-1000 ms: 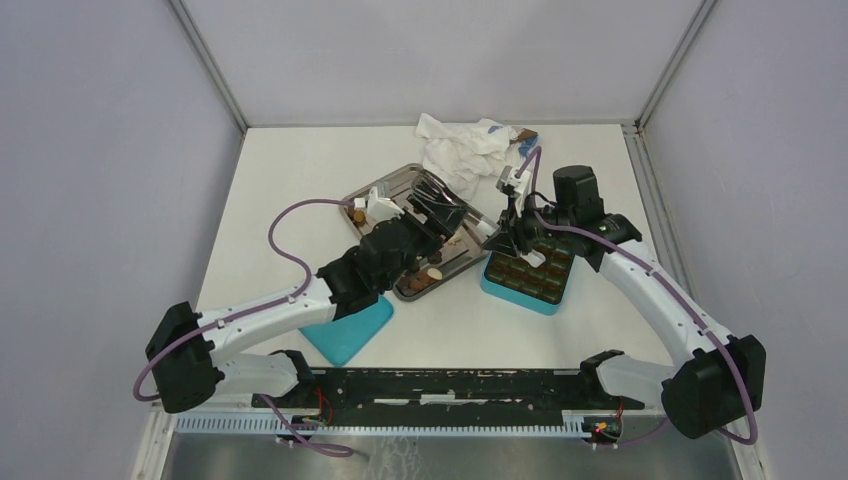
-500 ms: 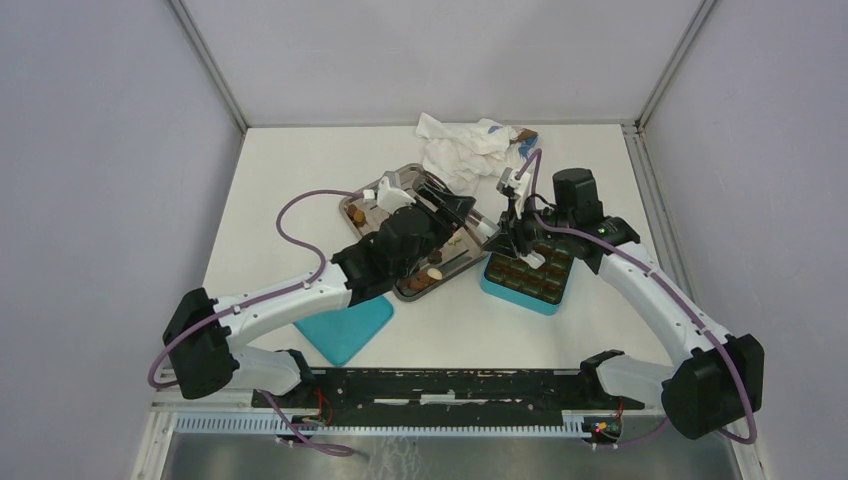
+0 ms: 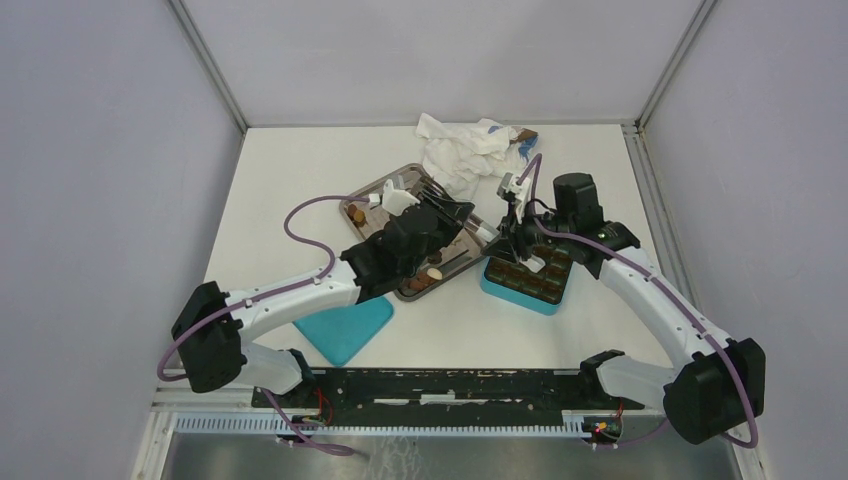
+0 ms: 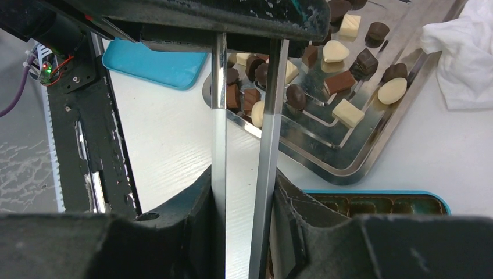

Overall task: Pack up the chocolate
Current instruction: Pick up the clamp from the center of the board.

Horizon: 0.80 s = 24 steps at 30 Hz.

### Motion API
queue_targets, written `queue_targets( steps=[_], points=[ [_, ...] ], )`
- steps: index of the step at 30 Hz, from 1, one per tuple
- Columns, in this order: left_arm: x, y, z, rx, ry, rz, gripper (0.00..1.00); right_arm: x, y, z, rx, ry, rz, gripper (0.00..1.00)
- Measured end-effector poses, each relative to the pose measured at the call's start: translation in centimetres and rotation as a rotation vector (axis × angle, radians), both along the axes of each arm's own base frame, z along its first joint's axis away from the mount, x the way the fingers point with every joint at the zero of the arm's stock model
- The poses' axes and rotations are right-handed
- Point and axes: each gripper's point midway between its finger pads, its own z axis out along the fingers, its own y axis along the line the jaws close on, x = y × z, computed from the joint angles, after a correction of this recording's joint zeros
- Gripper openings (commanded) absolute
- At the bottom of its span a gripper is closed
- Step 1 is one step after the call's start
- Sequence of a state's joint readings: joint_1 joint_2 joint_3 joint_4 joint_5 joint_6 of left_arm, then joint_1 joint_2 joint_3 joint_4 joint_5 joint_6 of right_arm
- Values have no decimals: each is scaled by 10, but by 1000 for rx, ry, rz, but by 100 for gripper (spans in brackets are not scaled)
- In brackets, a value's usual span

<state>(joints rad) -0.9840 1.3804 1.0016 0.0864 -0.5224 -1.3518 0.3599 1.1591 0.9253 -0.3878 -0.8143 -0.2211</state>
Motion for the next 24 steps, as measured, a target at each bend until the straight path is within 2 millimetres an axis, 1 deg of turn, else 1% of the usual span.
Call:
queue_targets(
  steps=[2,5,8,10,17,21,23,24],
  points=[
    [1,-1,2,-21,4,6,21,1,0,-1,-2,-3,-2,39],
    [1,-1,2,-26,6,7,15,1,1,0,2,-10,3,46],
    [1,-1,3,-32,6,8,12,1,1,1,6,-4,-1,55],
    [1,-2,5,-43,-1,8,11,-1,2,1,16,7,2,57],
    [0,0,4,-65,-15,8,11,-7,6,6,55,52,19,56],
    [1,0,5,-71,-19,8,12,-6,7,6,62,70,11,49],
    [1,-1,6,-71,-19,8,17,-6,7,5,66,85,5,44],
    [1,-1,6,-71,-19,8,22,-5,7,4,66,94,-5,43]
  ],
)
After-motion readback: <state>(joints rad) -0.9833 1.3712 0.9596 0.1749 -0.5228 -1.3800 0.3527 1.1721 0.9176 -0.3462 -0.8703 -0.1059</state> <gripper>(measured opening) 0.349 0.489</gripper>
